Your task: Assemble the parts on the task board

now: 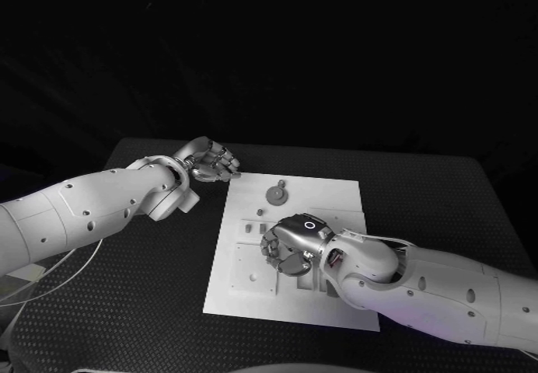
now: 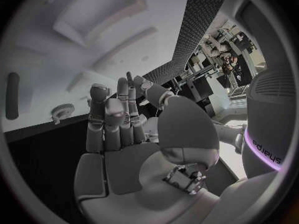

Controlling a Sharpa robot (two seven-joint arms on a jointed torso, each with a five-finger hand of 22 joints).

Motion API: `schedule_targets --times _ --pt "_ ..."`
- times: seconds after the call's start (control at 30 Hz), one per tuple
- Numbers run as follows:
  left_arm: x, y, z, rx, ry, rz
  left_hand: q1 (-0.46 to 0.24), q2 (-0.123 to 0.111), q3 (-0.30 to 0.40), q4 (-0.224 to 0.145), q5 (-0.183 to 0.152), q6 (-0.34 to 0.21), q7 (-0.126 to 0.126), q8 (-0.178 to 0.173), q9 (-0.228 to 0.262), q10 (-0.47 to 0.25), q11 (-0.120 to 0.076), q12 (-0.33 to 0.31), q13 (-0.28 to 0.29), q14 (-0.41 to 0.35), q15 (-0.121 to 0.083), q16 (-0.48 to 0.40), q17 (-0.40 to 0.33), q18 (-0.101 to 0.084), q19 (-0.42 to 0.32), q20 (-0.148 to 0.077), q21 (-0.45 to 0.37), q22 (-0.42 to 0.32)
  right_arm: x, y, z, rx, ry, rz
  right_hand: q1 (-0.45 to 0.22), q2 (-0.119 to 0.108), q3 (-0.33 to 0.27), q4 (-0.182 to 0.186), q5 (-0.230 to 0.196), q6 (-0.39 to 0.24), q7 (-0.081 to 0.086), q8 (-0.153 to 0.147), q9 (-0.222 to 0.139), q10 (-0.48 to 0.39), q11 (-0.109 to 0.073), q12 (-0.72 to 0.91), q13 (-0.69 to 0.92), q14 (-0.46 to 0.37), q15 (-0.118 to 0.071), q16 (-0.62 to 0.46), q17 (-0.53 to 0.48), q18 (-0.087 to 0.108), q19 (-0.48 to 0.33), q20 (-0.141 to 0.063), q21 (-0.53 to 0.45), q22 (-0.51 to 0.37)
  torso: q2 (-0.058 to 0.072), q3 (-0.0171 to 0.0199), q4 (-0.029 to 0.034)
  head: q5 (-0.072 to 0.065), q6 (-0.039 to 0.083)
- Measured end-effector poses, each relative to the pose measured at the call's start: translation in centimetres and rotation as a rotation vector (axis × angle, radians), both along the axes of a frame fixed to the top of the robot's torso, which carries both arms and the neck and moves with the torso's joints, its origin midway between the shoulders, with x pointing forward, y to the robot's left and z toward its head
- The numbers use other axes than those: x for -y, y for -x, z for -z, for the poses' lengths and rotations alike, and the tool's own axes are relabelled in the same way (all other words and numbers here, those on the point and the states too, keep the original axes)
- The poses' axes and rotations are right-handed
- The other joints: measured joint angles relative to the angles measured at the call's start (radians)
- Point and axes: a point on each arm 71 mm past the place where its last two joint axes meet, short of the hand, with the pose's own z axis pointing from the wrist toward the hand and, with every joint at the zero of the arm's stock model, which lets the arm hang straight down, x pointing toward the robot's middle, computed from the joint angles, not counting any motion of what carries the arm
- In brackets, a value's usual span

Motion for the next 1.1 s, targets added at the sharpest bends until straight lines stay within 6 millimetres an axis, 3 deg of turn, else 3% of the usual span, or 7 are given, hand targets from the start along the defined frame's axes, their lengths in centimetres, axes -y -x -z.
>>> schedule_targets --times 0.6,1.1 --pt "0.0 0.0 0.0 0.000 0.000 0.000 0.000 0.000 -0.006 0.000 0.000 0.000 0.000 0.000 0.000 0.000 0.000 0.000 -0.001 0.000 0.000 -0.006 0.006 0.000 0.000 0.000 0.000 -0.002 -1.0 0.6 1.8 -0.007 0.019 -0.015 0.000 0.000 0.001 -0.004 0.000 0.000 0.000 0.000 0.001 0.001 -0.001 0.000 0.000 0.000 0.000 0.000 0.001 0.000 -0.001 0.002 0.000 0.000 0.001 -0.0002 0.0014 0.017 -0.001" --pt "-0.3 0.0 0.0 0.000 -0.001 -0.003 0.000 0.000 -0.006 0.000 0.000 0.000 0.000 0.000 0.000 0.000 0.000 0.000 -0.002 0.000 0.000 -0.006 0.008 0.000 0.000 0.000 0.000 -0.003 0.0 0.5 1.8 0.020 0.028 -0.005 0.000 0.000 0.000 -0.010 0.000 0.000 0.000 -0.004 0.001 0.001 -0.001 0.000 0.000 0.003 -0.003 0.000 0.001 0.000 -0.001 0.002 0.000 0.000 0.001 0.0006 0.0006 0.015 0.007"
